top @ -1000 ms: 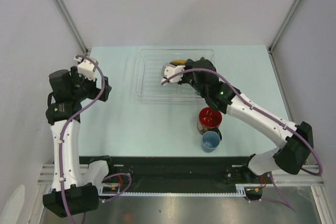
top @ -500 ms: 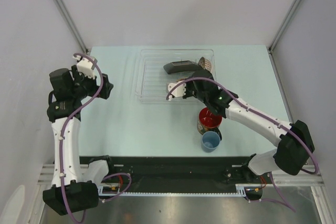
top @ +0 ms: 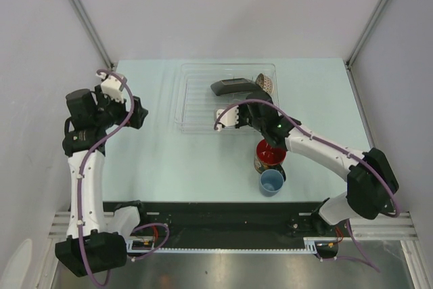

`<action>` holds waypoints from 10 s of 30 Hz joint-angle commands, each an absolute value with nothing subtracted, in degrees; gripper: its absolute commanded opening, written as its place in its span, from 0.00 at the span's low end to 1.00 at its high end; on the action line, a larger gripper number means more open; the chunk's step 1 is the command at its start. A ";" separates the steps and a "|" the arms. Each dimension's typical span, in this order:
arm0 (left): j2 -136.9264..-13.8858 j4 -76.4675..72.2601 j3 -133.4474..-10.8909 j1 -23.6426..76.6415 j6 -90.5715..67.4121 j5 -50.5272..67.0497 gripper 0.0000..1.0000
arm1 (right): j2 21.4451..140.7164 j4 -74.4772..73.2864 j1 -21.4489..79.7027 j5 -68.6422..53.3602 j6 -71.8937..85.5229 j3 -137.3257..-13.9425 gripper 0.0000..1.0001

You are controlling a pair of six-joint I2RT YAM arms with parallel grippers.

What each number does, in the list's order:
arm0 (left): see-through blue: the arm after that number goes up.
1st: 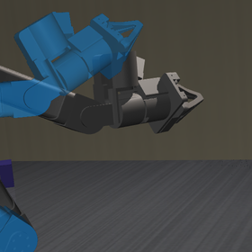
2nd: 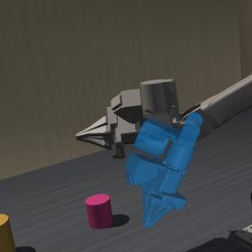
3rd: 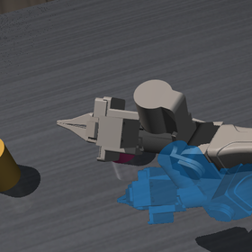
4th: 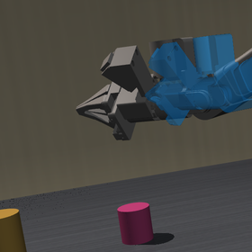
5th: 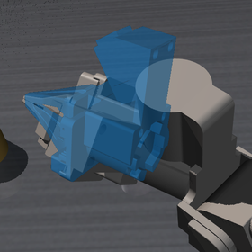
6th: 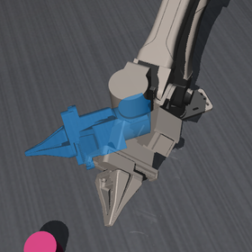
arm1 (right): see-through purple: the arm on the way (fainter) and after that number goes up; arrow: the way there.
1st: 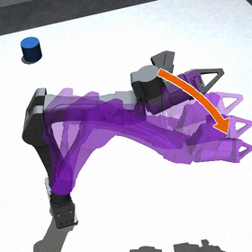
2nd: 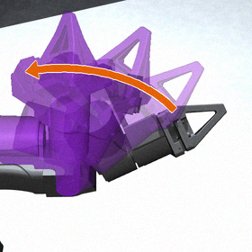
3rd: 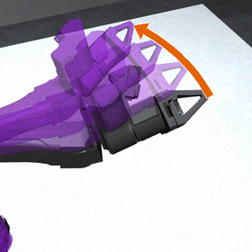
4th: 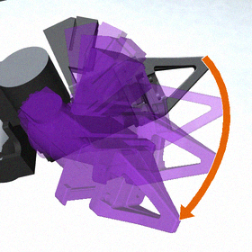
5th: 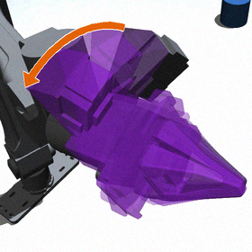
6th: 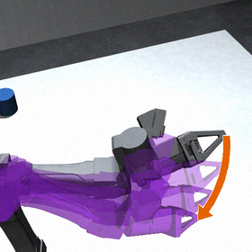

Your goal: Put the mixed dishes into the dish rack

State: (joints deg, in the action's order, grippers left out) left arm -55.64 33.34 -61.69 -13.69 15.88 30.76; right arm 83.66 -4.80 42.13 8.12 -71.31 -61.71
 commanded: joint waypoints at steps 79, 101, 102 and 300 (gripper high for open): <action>-52.30 31.91 -62.14 -14.24 16.79 37.09 1.00 | 53.27 -38.59 50.19 21.92 25.20 -69.18 1.00; -49.31 34.72 -62.14 -14.24 16.61 34.98 1.00 | 75.05 -52.82 59.41 30.32 25.93 -71.72 0.93; -49.13 34.72 -61.88 -14.33 16.96 34.81 1.00 | 75.84 -53.17 59.24 30.24 26.71 -71.72 0.93; -56.68 11.68 -65.04 6.84 -15.75 34.31 0.00 | 70.26 53.23 33.66 -27.51 64.28 -52.47 1.00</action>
State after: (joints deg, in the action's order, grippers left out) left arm -55.05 12.36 -62.30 4.71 -28.29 45.52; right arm 81.47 63.88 35.20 -25.78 74.52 -52.66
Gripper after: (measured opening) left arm 0.268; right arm 0.995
